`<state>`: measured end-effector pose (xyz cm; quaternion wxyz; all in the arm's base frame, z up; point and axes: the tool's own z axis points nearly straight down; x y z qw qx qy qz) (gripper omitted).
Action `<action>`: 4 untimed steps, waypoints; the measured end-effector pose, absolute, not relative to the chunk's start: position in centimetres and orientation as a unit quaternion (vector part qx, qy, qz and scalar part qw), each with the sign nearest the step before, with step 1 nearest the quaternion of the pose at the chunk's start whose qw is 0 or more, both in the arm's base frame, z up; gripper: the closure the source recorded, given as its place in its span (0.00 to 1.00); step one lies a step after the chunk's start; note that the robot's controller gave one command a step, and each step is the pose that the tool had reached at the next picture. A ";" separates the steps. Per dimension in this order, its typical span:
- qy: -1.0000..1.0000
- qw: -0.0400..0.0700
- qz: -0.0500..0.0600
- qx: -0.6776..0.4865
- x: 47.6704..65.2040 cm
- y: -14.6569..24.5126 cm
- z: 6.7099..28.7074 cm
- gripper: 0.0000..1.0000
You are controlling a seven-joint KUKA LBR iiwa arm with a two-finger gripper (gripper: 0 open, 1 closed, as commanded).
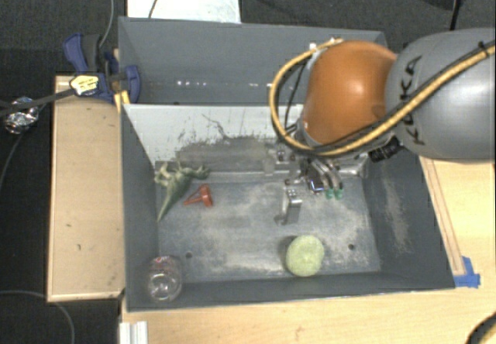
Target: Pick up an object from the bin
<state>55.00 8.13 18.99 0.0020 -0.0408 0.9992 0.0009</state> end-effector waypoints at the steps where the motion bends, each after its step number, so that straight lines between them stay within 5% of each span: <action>1: 0.992 0.004 0.001 -0.127 53.2 7.4 15.0 0.00; 2: 0.982 0.004 0.001 -0.187 49.9 5.2 12.8 0.00; 3: 0.972 0.002 0.001 -0.235 48.6 2.6 11.0 0.00; 4: 0.938 0.002 0.000 -0.347 49.0 1.3 7.4 1.00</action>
Offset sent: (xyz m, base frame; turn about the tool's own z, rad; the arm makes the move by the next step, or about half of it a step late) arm -0.0637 -0.0417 -0.0710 -0.3123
